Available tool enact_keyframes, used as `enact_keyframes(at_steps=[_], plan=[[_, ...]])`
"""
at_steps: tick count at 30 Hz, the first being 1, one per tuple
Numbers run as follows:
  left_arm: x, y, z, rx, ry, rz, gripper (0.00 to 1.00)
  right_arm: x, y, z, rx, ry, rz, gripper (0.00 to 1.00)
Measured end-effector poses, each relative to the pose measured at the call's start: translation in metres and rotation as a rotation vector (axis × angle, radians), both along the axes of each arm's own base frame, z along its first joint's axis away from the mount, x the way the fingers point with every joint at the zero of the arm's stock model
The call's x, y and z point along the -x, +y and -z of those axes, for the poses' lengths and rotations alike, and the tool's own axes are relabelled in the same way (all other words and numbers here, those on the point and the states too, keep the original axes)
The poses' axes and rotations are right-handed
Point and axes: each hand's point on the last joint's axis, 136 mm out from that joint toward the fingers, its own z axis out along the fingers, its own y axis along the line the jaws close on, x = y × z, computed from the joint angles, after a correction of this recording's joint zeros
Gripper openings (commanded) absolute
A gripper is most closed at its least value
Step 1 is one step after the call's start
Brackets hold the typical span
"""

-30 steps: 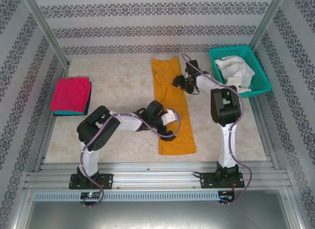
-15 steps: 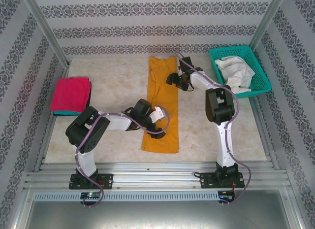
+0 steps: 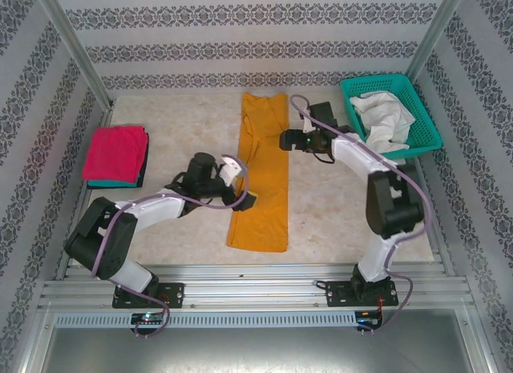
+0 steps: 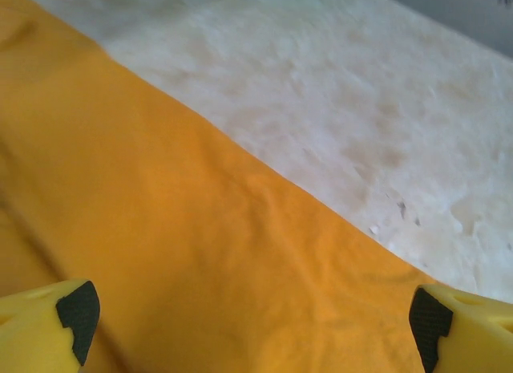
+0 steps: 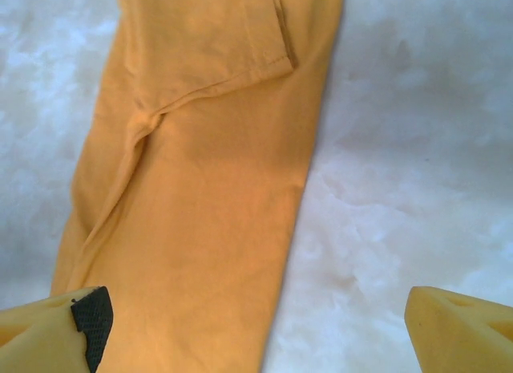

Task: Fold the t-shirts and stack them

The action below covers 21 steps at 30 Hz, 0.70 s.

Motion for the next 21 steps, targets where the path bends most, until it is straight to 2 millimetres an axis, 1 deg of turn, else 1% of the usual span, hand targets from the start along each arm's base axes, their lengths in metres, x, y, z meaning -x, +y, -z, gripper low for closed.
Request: enact_keyframes(at_steps=[2, 4, 5, 8, 9, 10, 11, 13, 15, 16, 18, 21], plan=[[-0.01, 0.02, -0.004, 0.03, 0.024, -0.059, 1.0, 0.018, 0.001, -0.01, 0.024, -0.057, -0.055, 0.98], [-0.017, 0.036, -0.005, 0.058, 0.05, -0.111, 1.0, 0.04, 0.011, -0.015, 0.062, -0.106, -0.143, 0.98], [-0.02, 0.044, -0.006, 0.072, 0.062, -0.134, 1.0, 0.054, 0.02, -0.015, 0.085, -0.127, -0.205, 0.98], [-0.024, 0.061, -0.009, 0.107, 0.085, -0.178, 1.0, 0.1, 0.058, -0.012, 0.167, -0.186, -0.457, 0.98], [-0.024, 0.065, -0.01, 0.115, 0.088, -0.187, 1.0, 0.119, 0.074, -0.009, 0.2, -0.209, -0.567, 0.98], [-0.024, 0.069, -0.01, 0.12, 0.089, -0.193, 1.0, 0.135, 0.085, -0.005, 0.229, -0.217, -0.654, 0.98], [-0.023, 0.072, -0.011, 0.123, 0.088, -0.199, 1.0, 0.156, 0.099, 0.001, 0.263, -0.224, -0.765, 0.98], [-0.022, 0.079, -0.011, 0.127, 0.085, -0.212, 1.0, 0.191, 0.119, 0.012, 0.306, -0.221, -0.939, 0.98], [-0.02, 0.087, -0.014, 0.131, 0.074, -0.229, 1.0, 0.219, 0.129, 0.022, 0.343, -0.206, -1.071, 0.98], [-0.02, 0.091, -0.016, 0.134, 0.067, -0.235, 1.0, 0.23, 0.132, 0.028, 0.359, -0.195, -1.122, 0.98], [-0.018, 0.096, -0.022, 0.132, 0.04, -0.246, 1.0, 0.25, 0.138, 0.039, 0.385, -0.171, -1.209, 0.96], [-0.018, 0.1, -0.029, 0.125, 0.004, -0.251, 1.0, 0.273, 0.145, 0.057, 0.42, -0.131, -1.305, 0.91]])
